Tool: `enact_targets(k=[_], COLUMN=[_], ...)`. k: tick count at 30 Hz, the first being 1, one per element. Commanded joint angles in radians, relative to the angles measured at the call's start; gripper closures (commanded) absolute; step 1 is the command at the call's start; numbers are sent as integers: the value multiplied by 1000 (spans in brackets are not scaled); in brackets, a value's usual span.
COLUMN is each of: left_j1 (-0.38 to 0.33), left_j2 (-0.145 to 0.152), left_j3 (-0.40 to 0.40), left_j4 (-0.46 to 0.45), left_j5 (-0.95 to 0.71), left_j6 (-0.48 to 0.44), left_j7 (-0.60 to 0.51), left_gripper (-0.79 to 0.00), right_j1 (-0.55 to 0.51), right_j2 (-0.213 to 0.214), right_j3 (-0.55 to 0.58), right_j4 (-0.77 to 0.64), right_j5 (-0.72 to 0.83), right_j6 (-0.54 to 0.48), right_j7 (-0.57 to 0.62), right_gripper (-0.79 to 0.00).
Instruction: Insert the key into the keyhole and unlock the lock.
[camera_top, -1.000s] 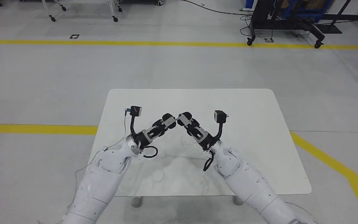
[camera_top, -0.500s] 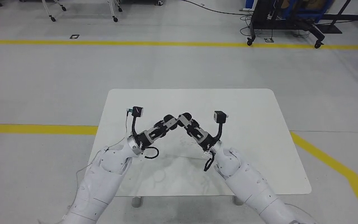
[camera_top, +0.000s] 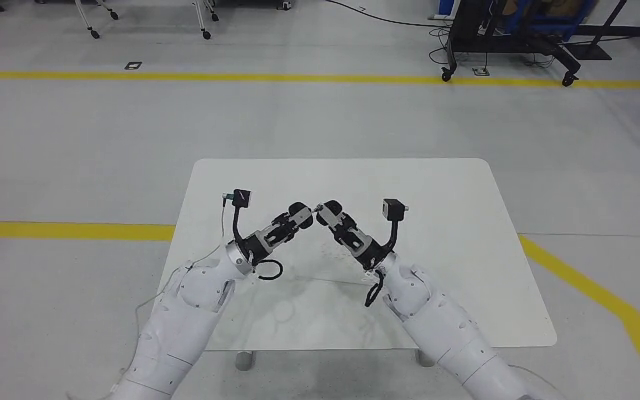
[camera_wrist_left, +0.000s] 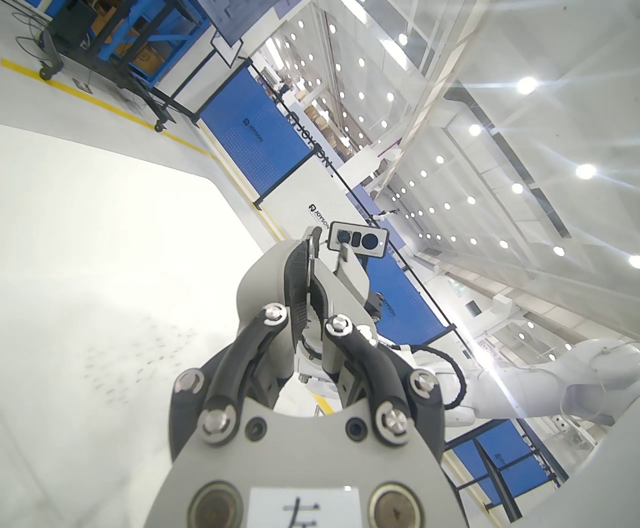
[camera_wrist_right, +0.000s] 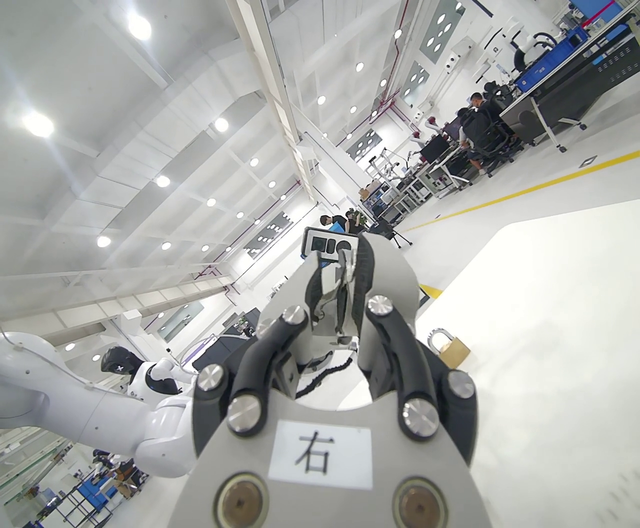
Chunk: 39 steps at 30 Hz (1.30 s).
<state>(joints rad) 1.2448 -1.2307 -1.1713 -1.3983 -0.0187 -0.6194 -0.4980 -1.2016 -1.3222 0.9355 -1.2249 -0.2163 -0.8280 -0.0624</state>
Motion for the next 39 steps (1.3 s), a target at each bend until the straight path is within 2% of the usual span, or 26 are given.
enact_targets(k=[1, 4, 14, 15, 16, 17, 19, 21, 25, 28, 31, 32, 35, 39], left_j1=[7, 9, 13, 15, 20, 25, 28, 27, 15, 1, -9, -12, -19, -17], left_j2=[-1, -1, -1, 0, 0, 1, 3, 5, 7, 7, 8, 8, 12, 16], left_j3=[-2, -8, -6, -7, -8, -9, -8, -5, 15, 30, 43, 47, 49, 47], left_j4=[-2, 0, -13, -18, -24, -31, -37, -38, -37, -32, -28, -27, -22, -31], left_j5=[-28, -73, -61, -51, -43, -36, -32, -29, -32, -35, -59, -69, -82, -97], left_j6=[6, 1, 6, 8, 12, 14, 15, 26, 42, 46, 27, 20, 4, -24], left_j7=[16, 6, 10, 12, 17, 16, 0, -36, -101, -147, -194, -213, -253, -282], left_gripper=[0, 0, 0, 0, 0, 0, 0, 0, 0, 0, 0, 0, 0, 0], right_j1=[0, 0, 0, 4, 24, 44, 38, 19, -22, -58, -82, -88, -91, -72], right_j2=[0, 0, 0, 2, 9, 23, 38, 60, 114, 141, 163, 168, 185, 200], right_j3=[0, 0, 0, 1, 11, 7, 38, 107, 204, 249, 283, 289, 294, 289], right_j4=[0, 0, 0, -1, 1, -8, -2, -3, -74, -141, -192, -201, -214, -201], right_j5=[0, 0, 0, -35, -167, -376, -393, -338, -198, -42, 111, 164, 272, 284], right_j6=[0, 0, 0, 18, 73, 122, 109, 79, -54, -77, -76, -73, -51, 20], right_j7=[0, 0, 0, 15, 55, 156, 232, 294, 599, 746, 843, 869, 979, 1074], right_gripper=[-785, -785, -785, -785, -785, -785, -785, -785, -785, -785, -785, -739, -416, -357])
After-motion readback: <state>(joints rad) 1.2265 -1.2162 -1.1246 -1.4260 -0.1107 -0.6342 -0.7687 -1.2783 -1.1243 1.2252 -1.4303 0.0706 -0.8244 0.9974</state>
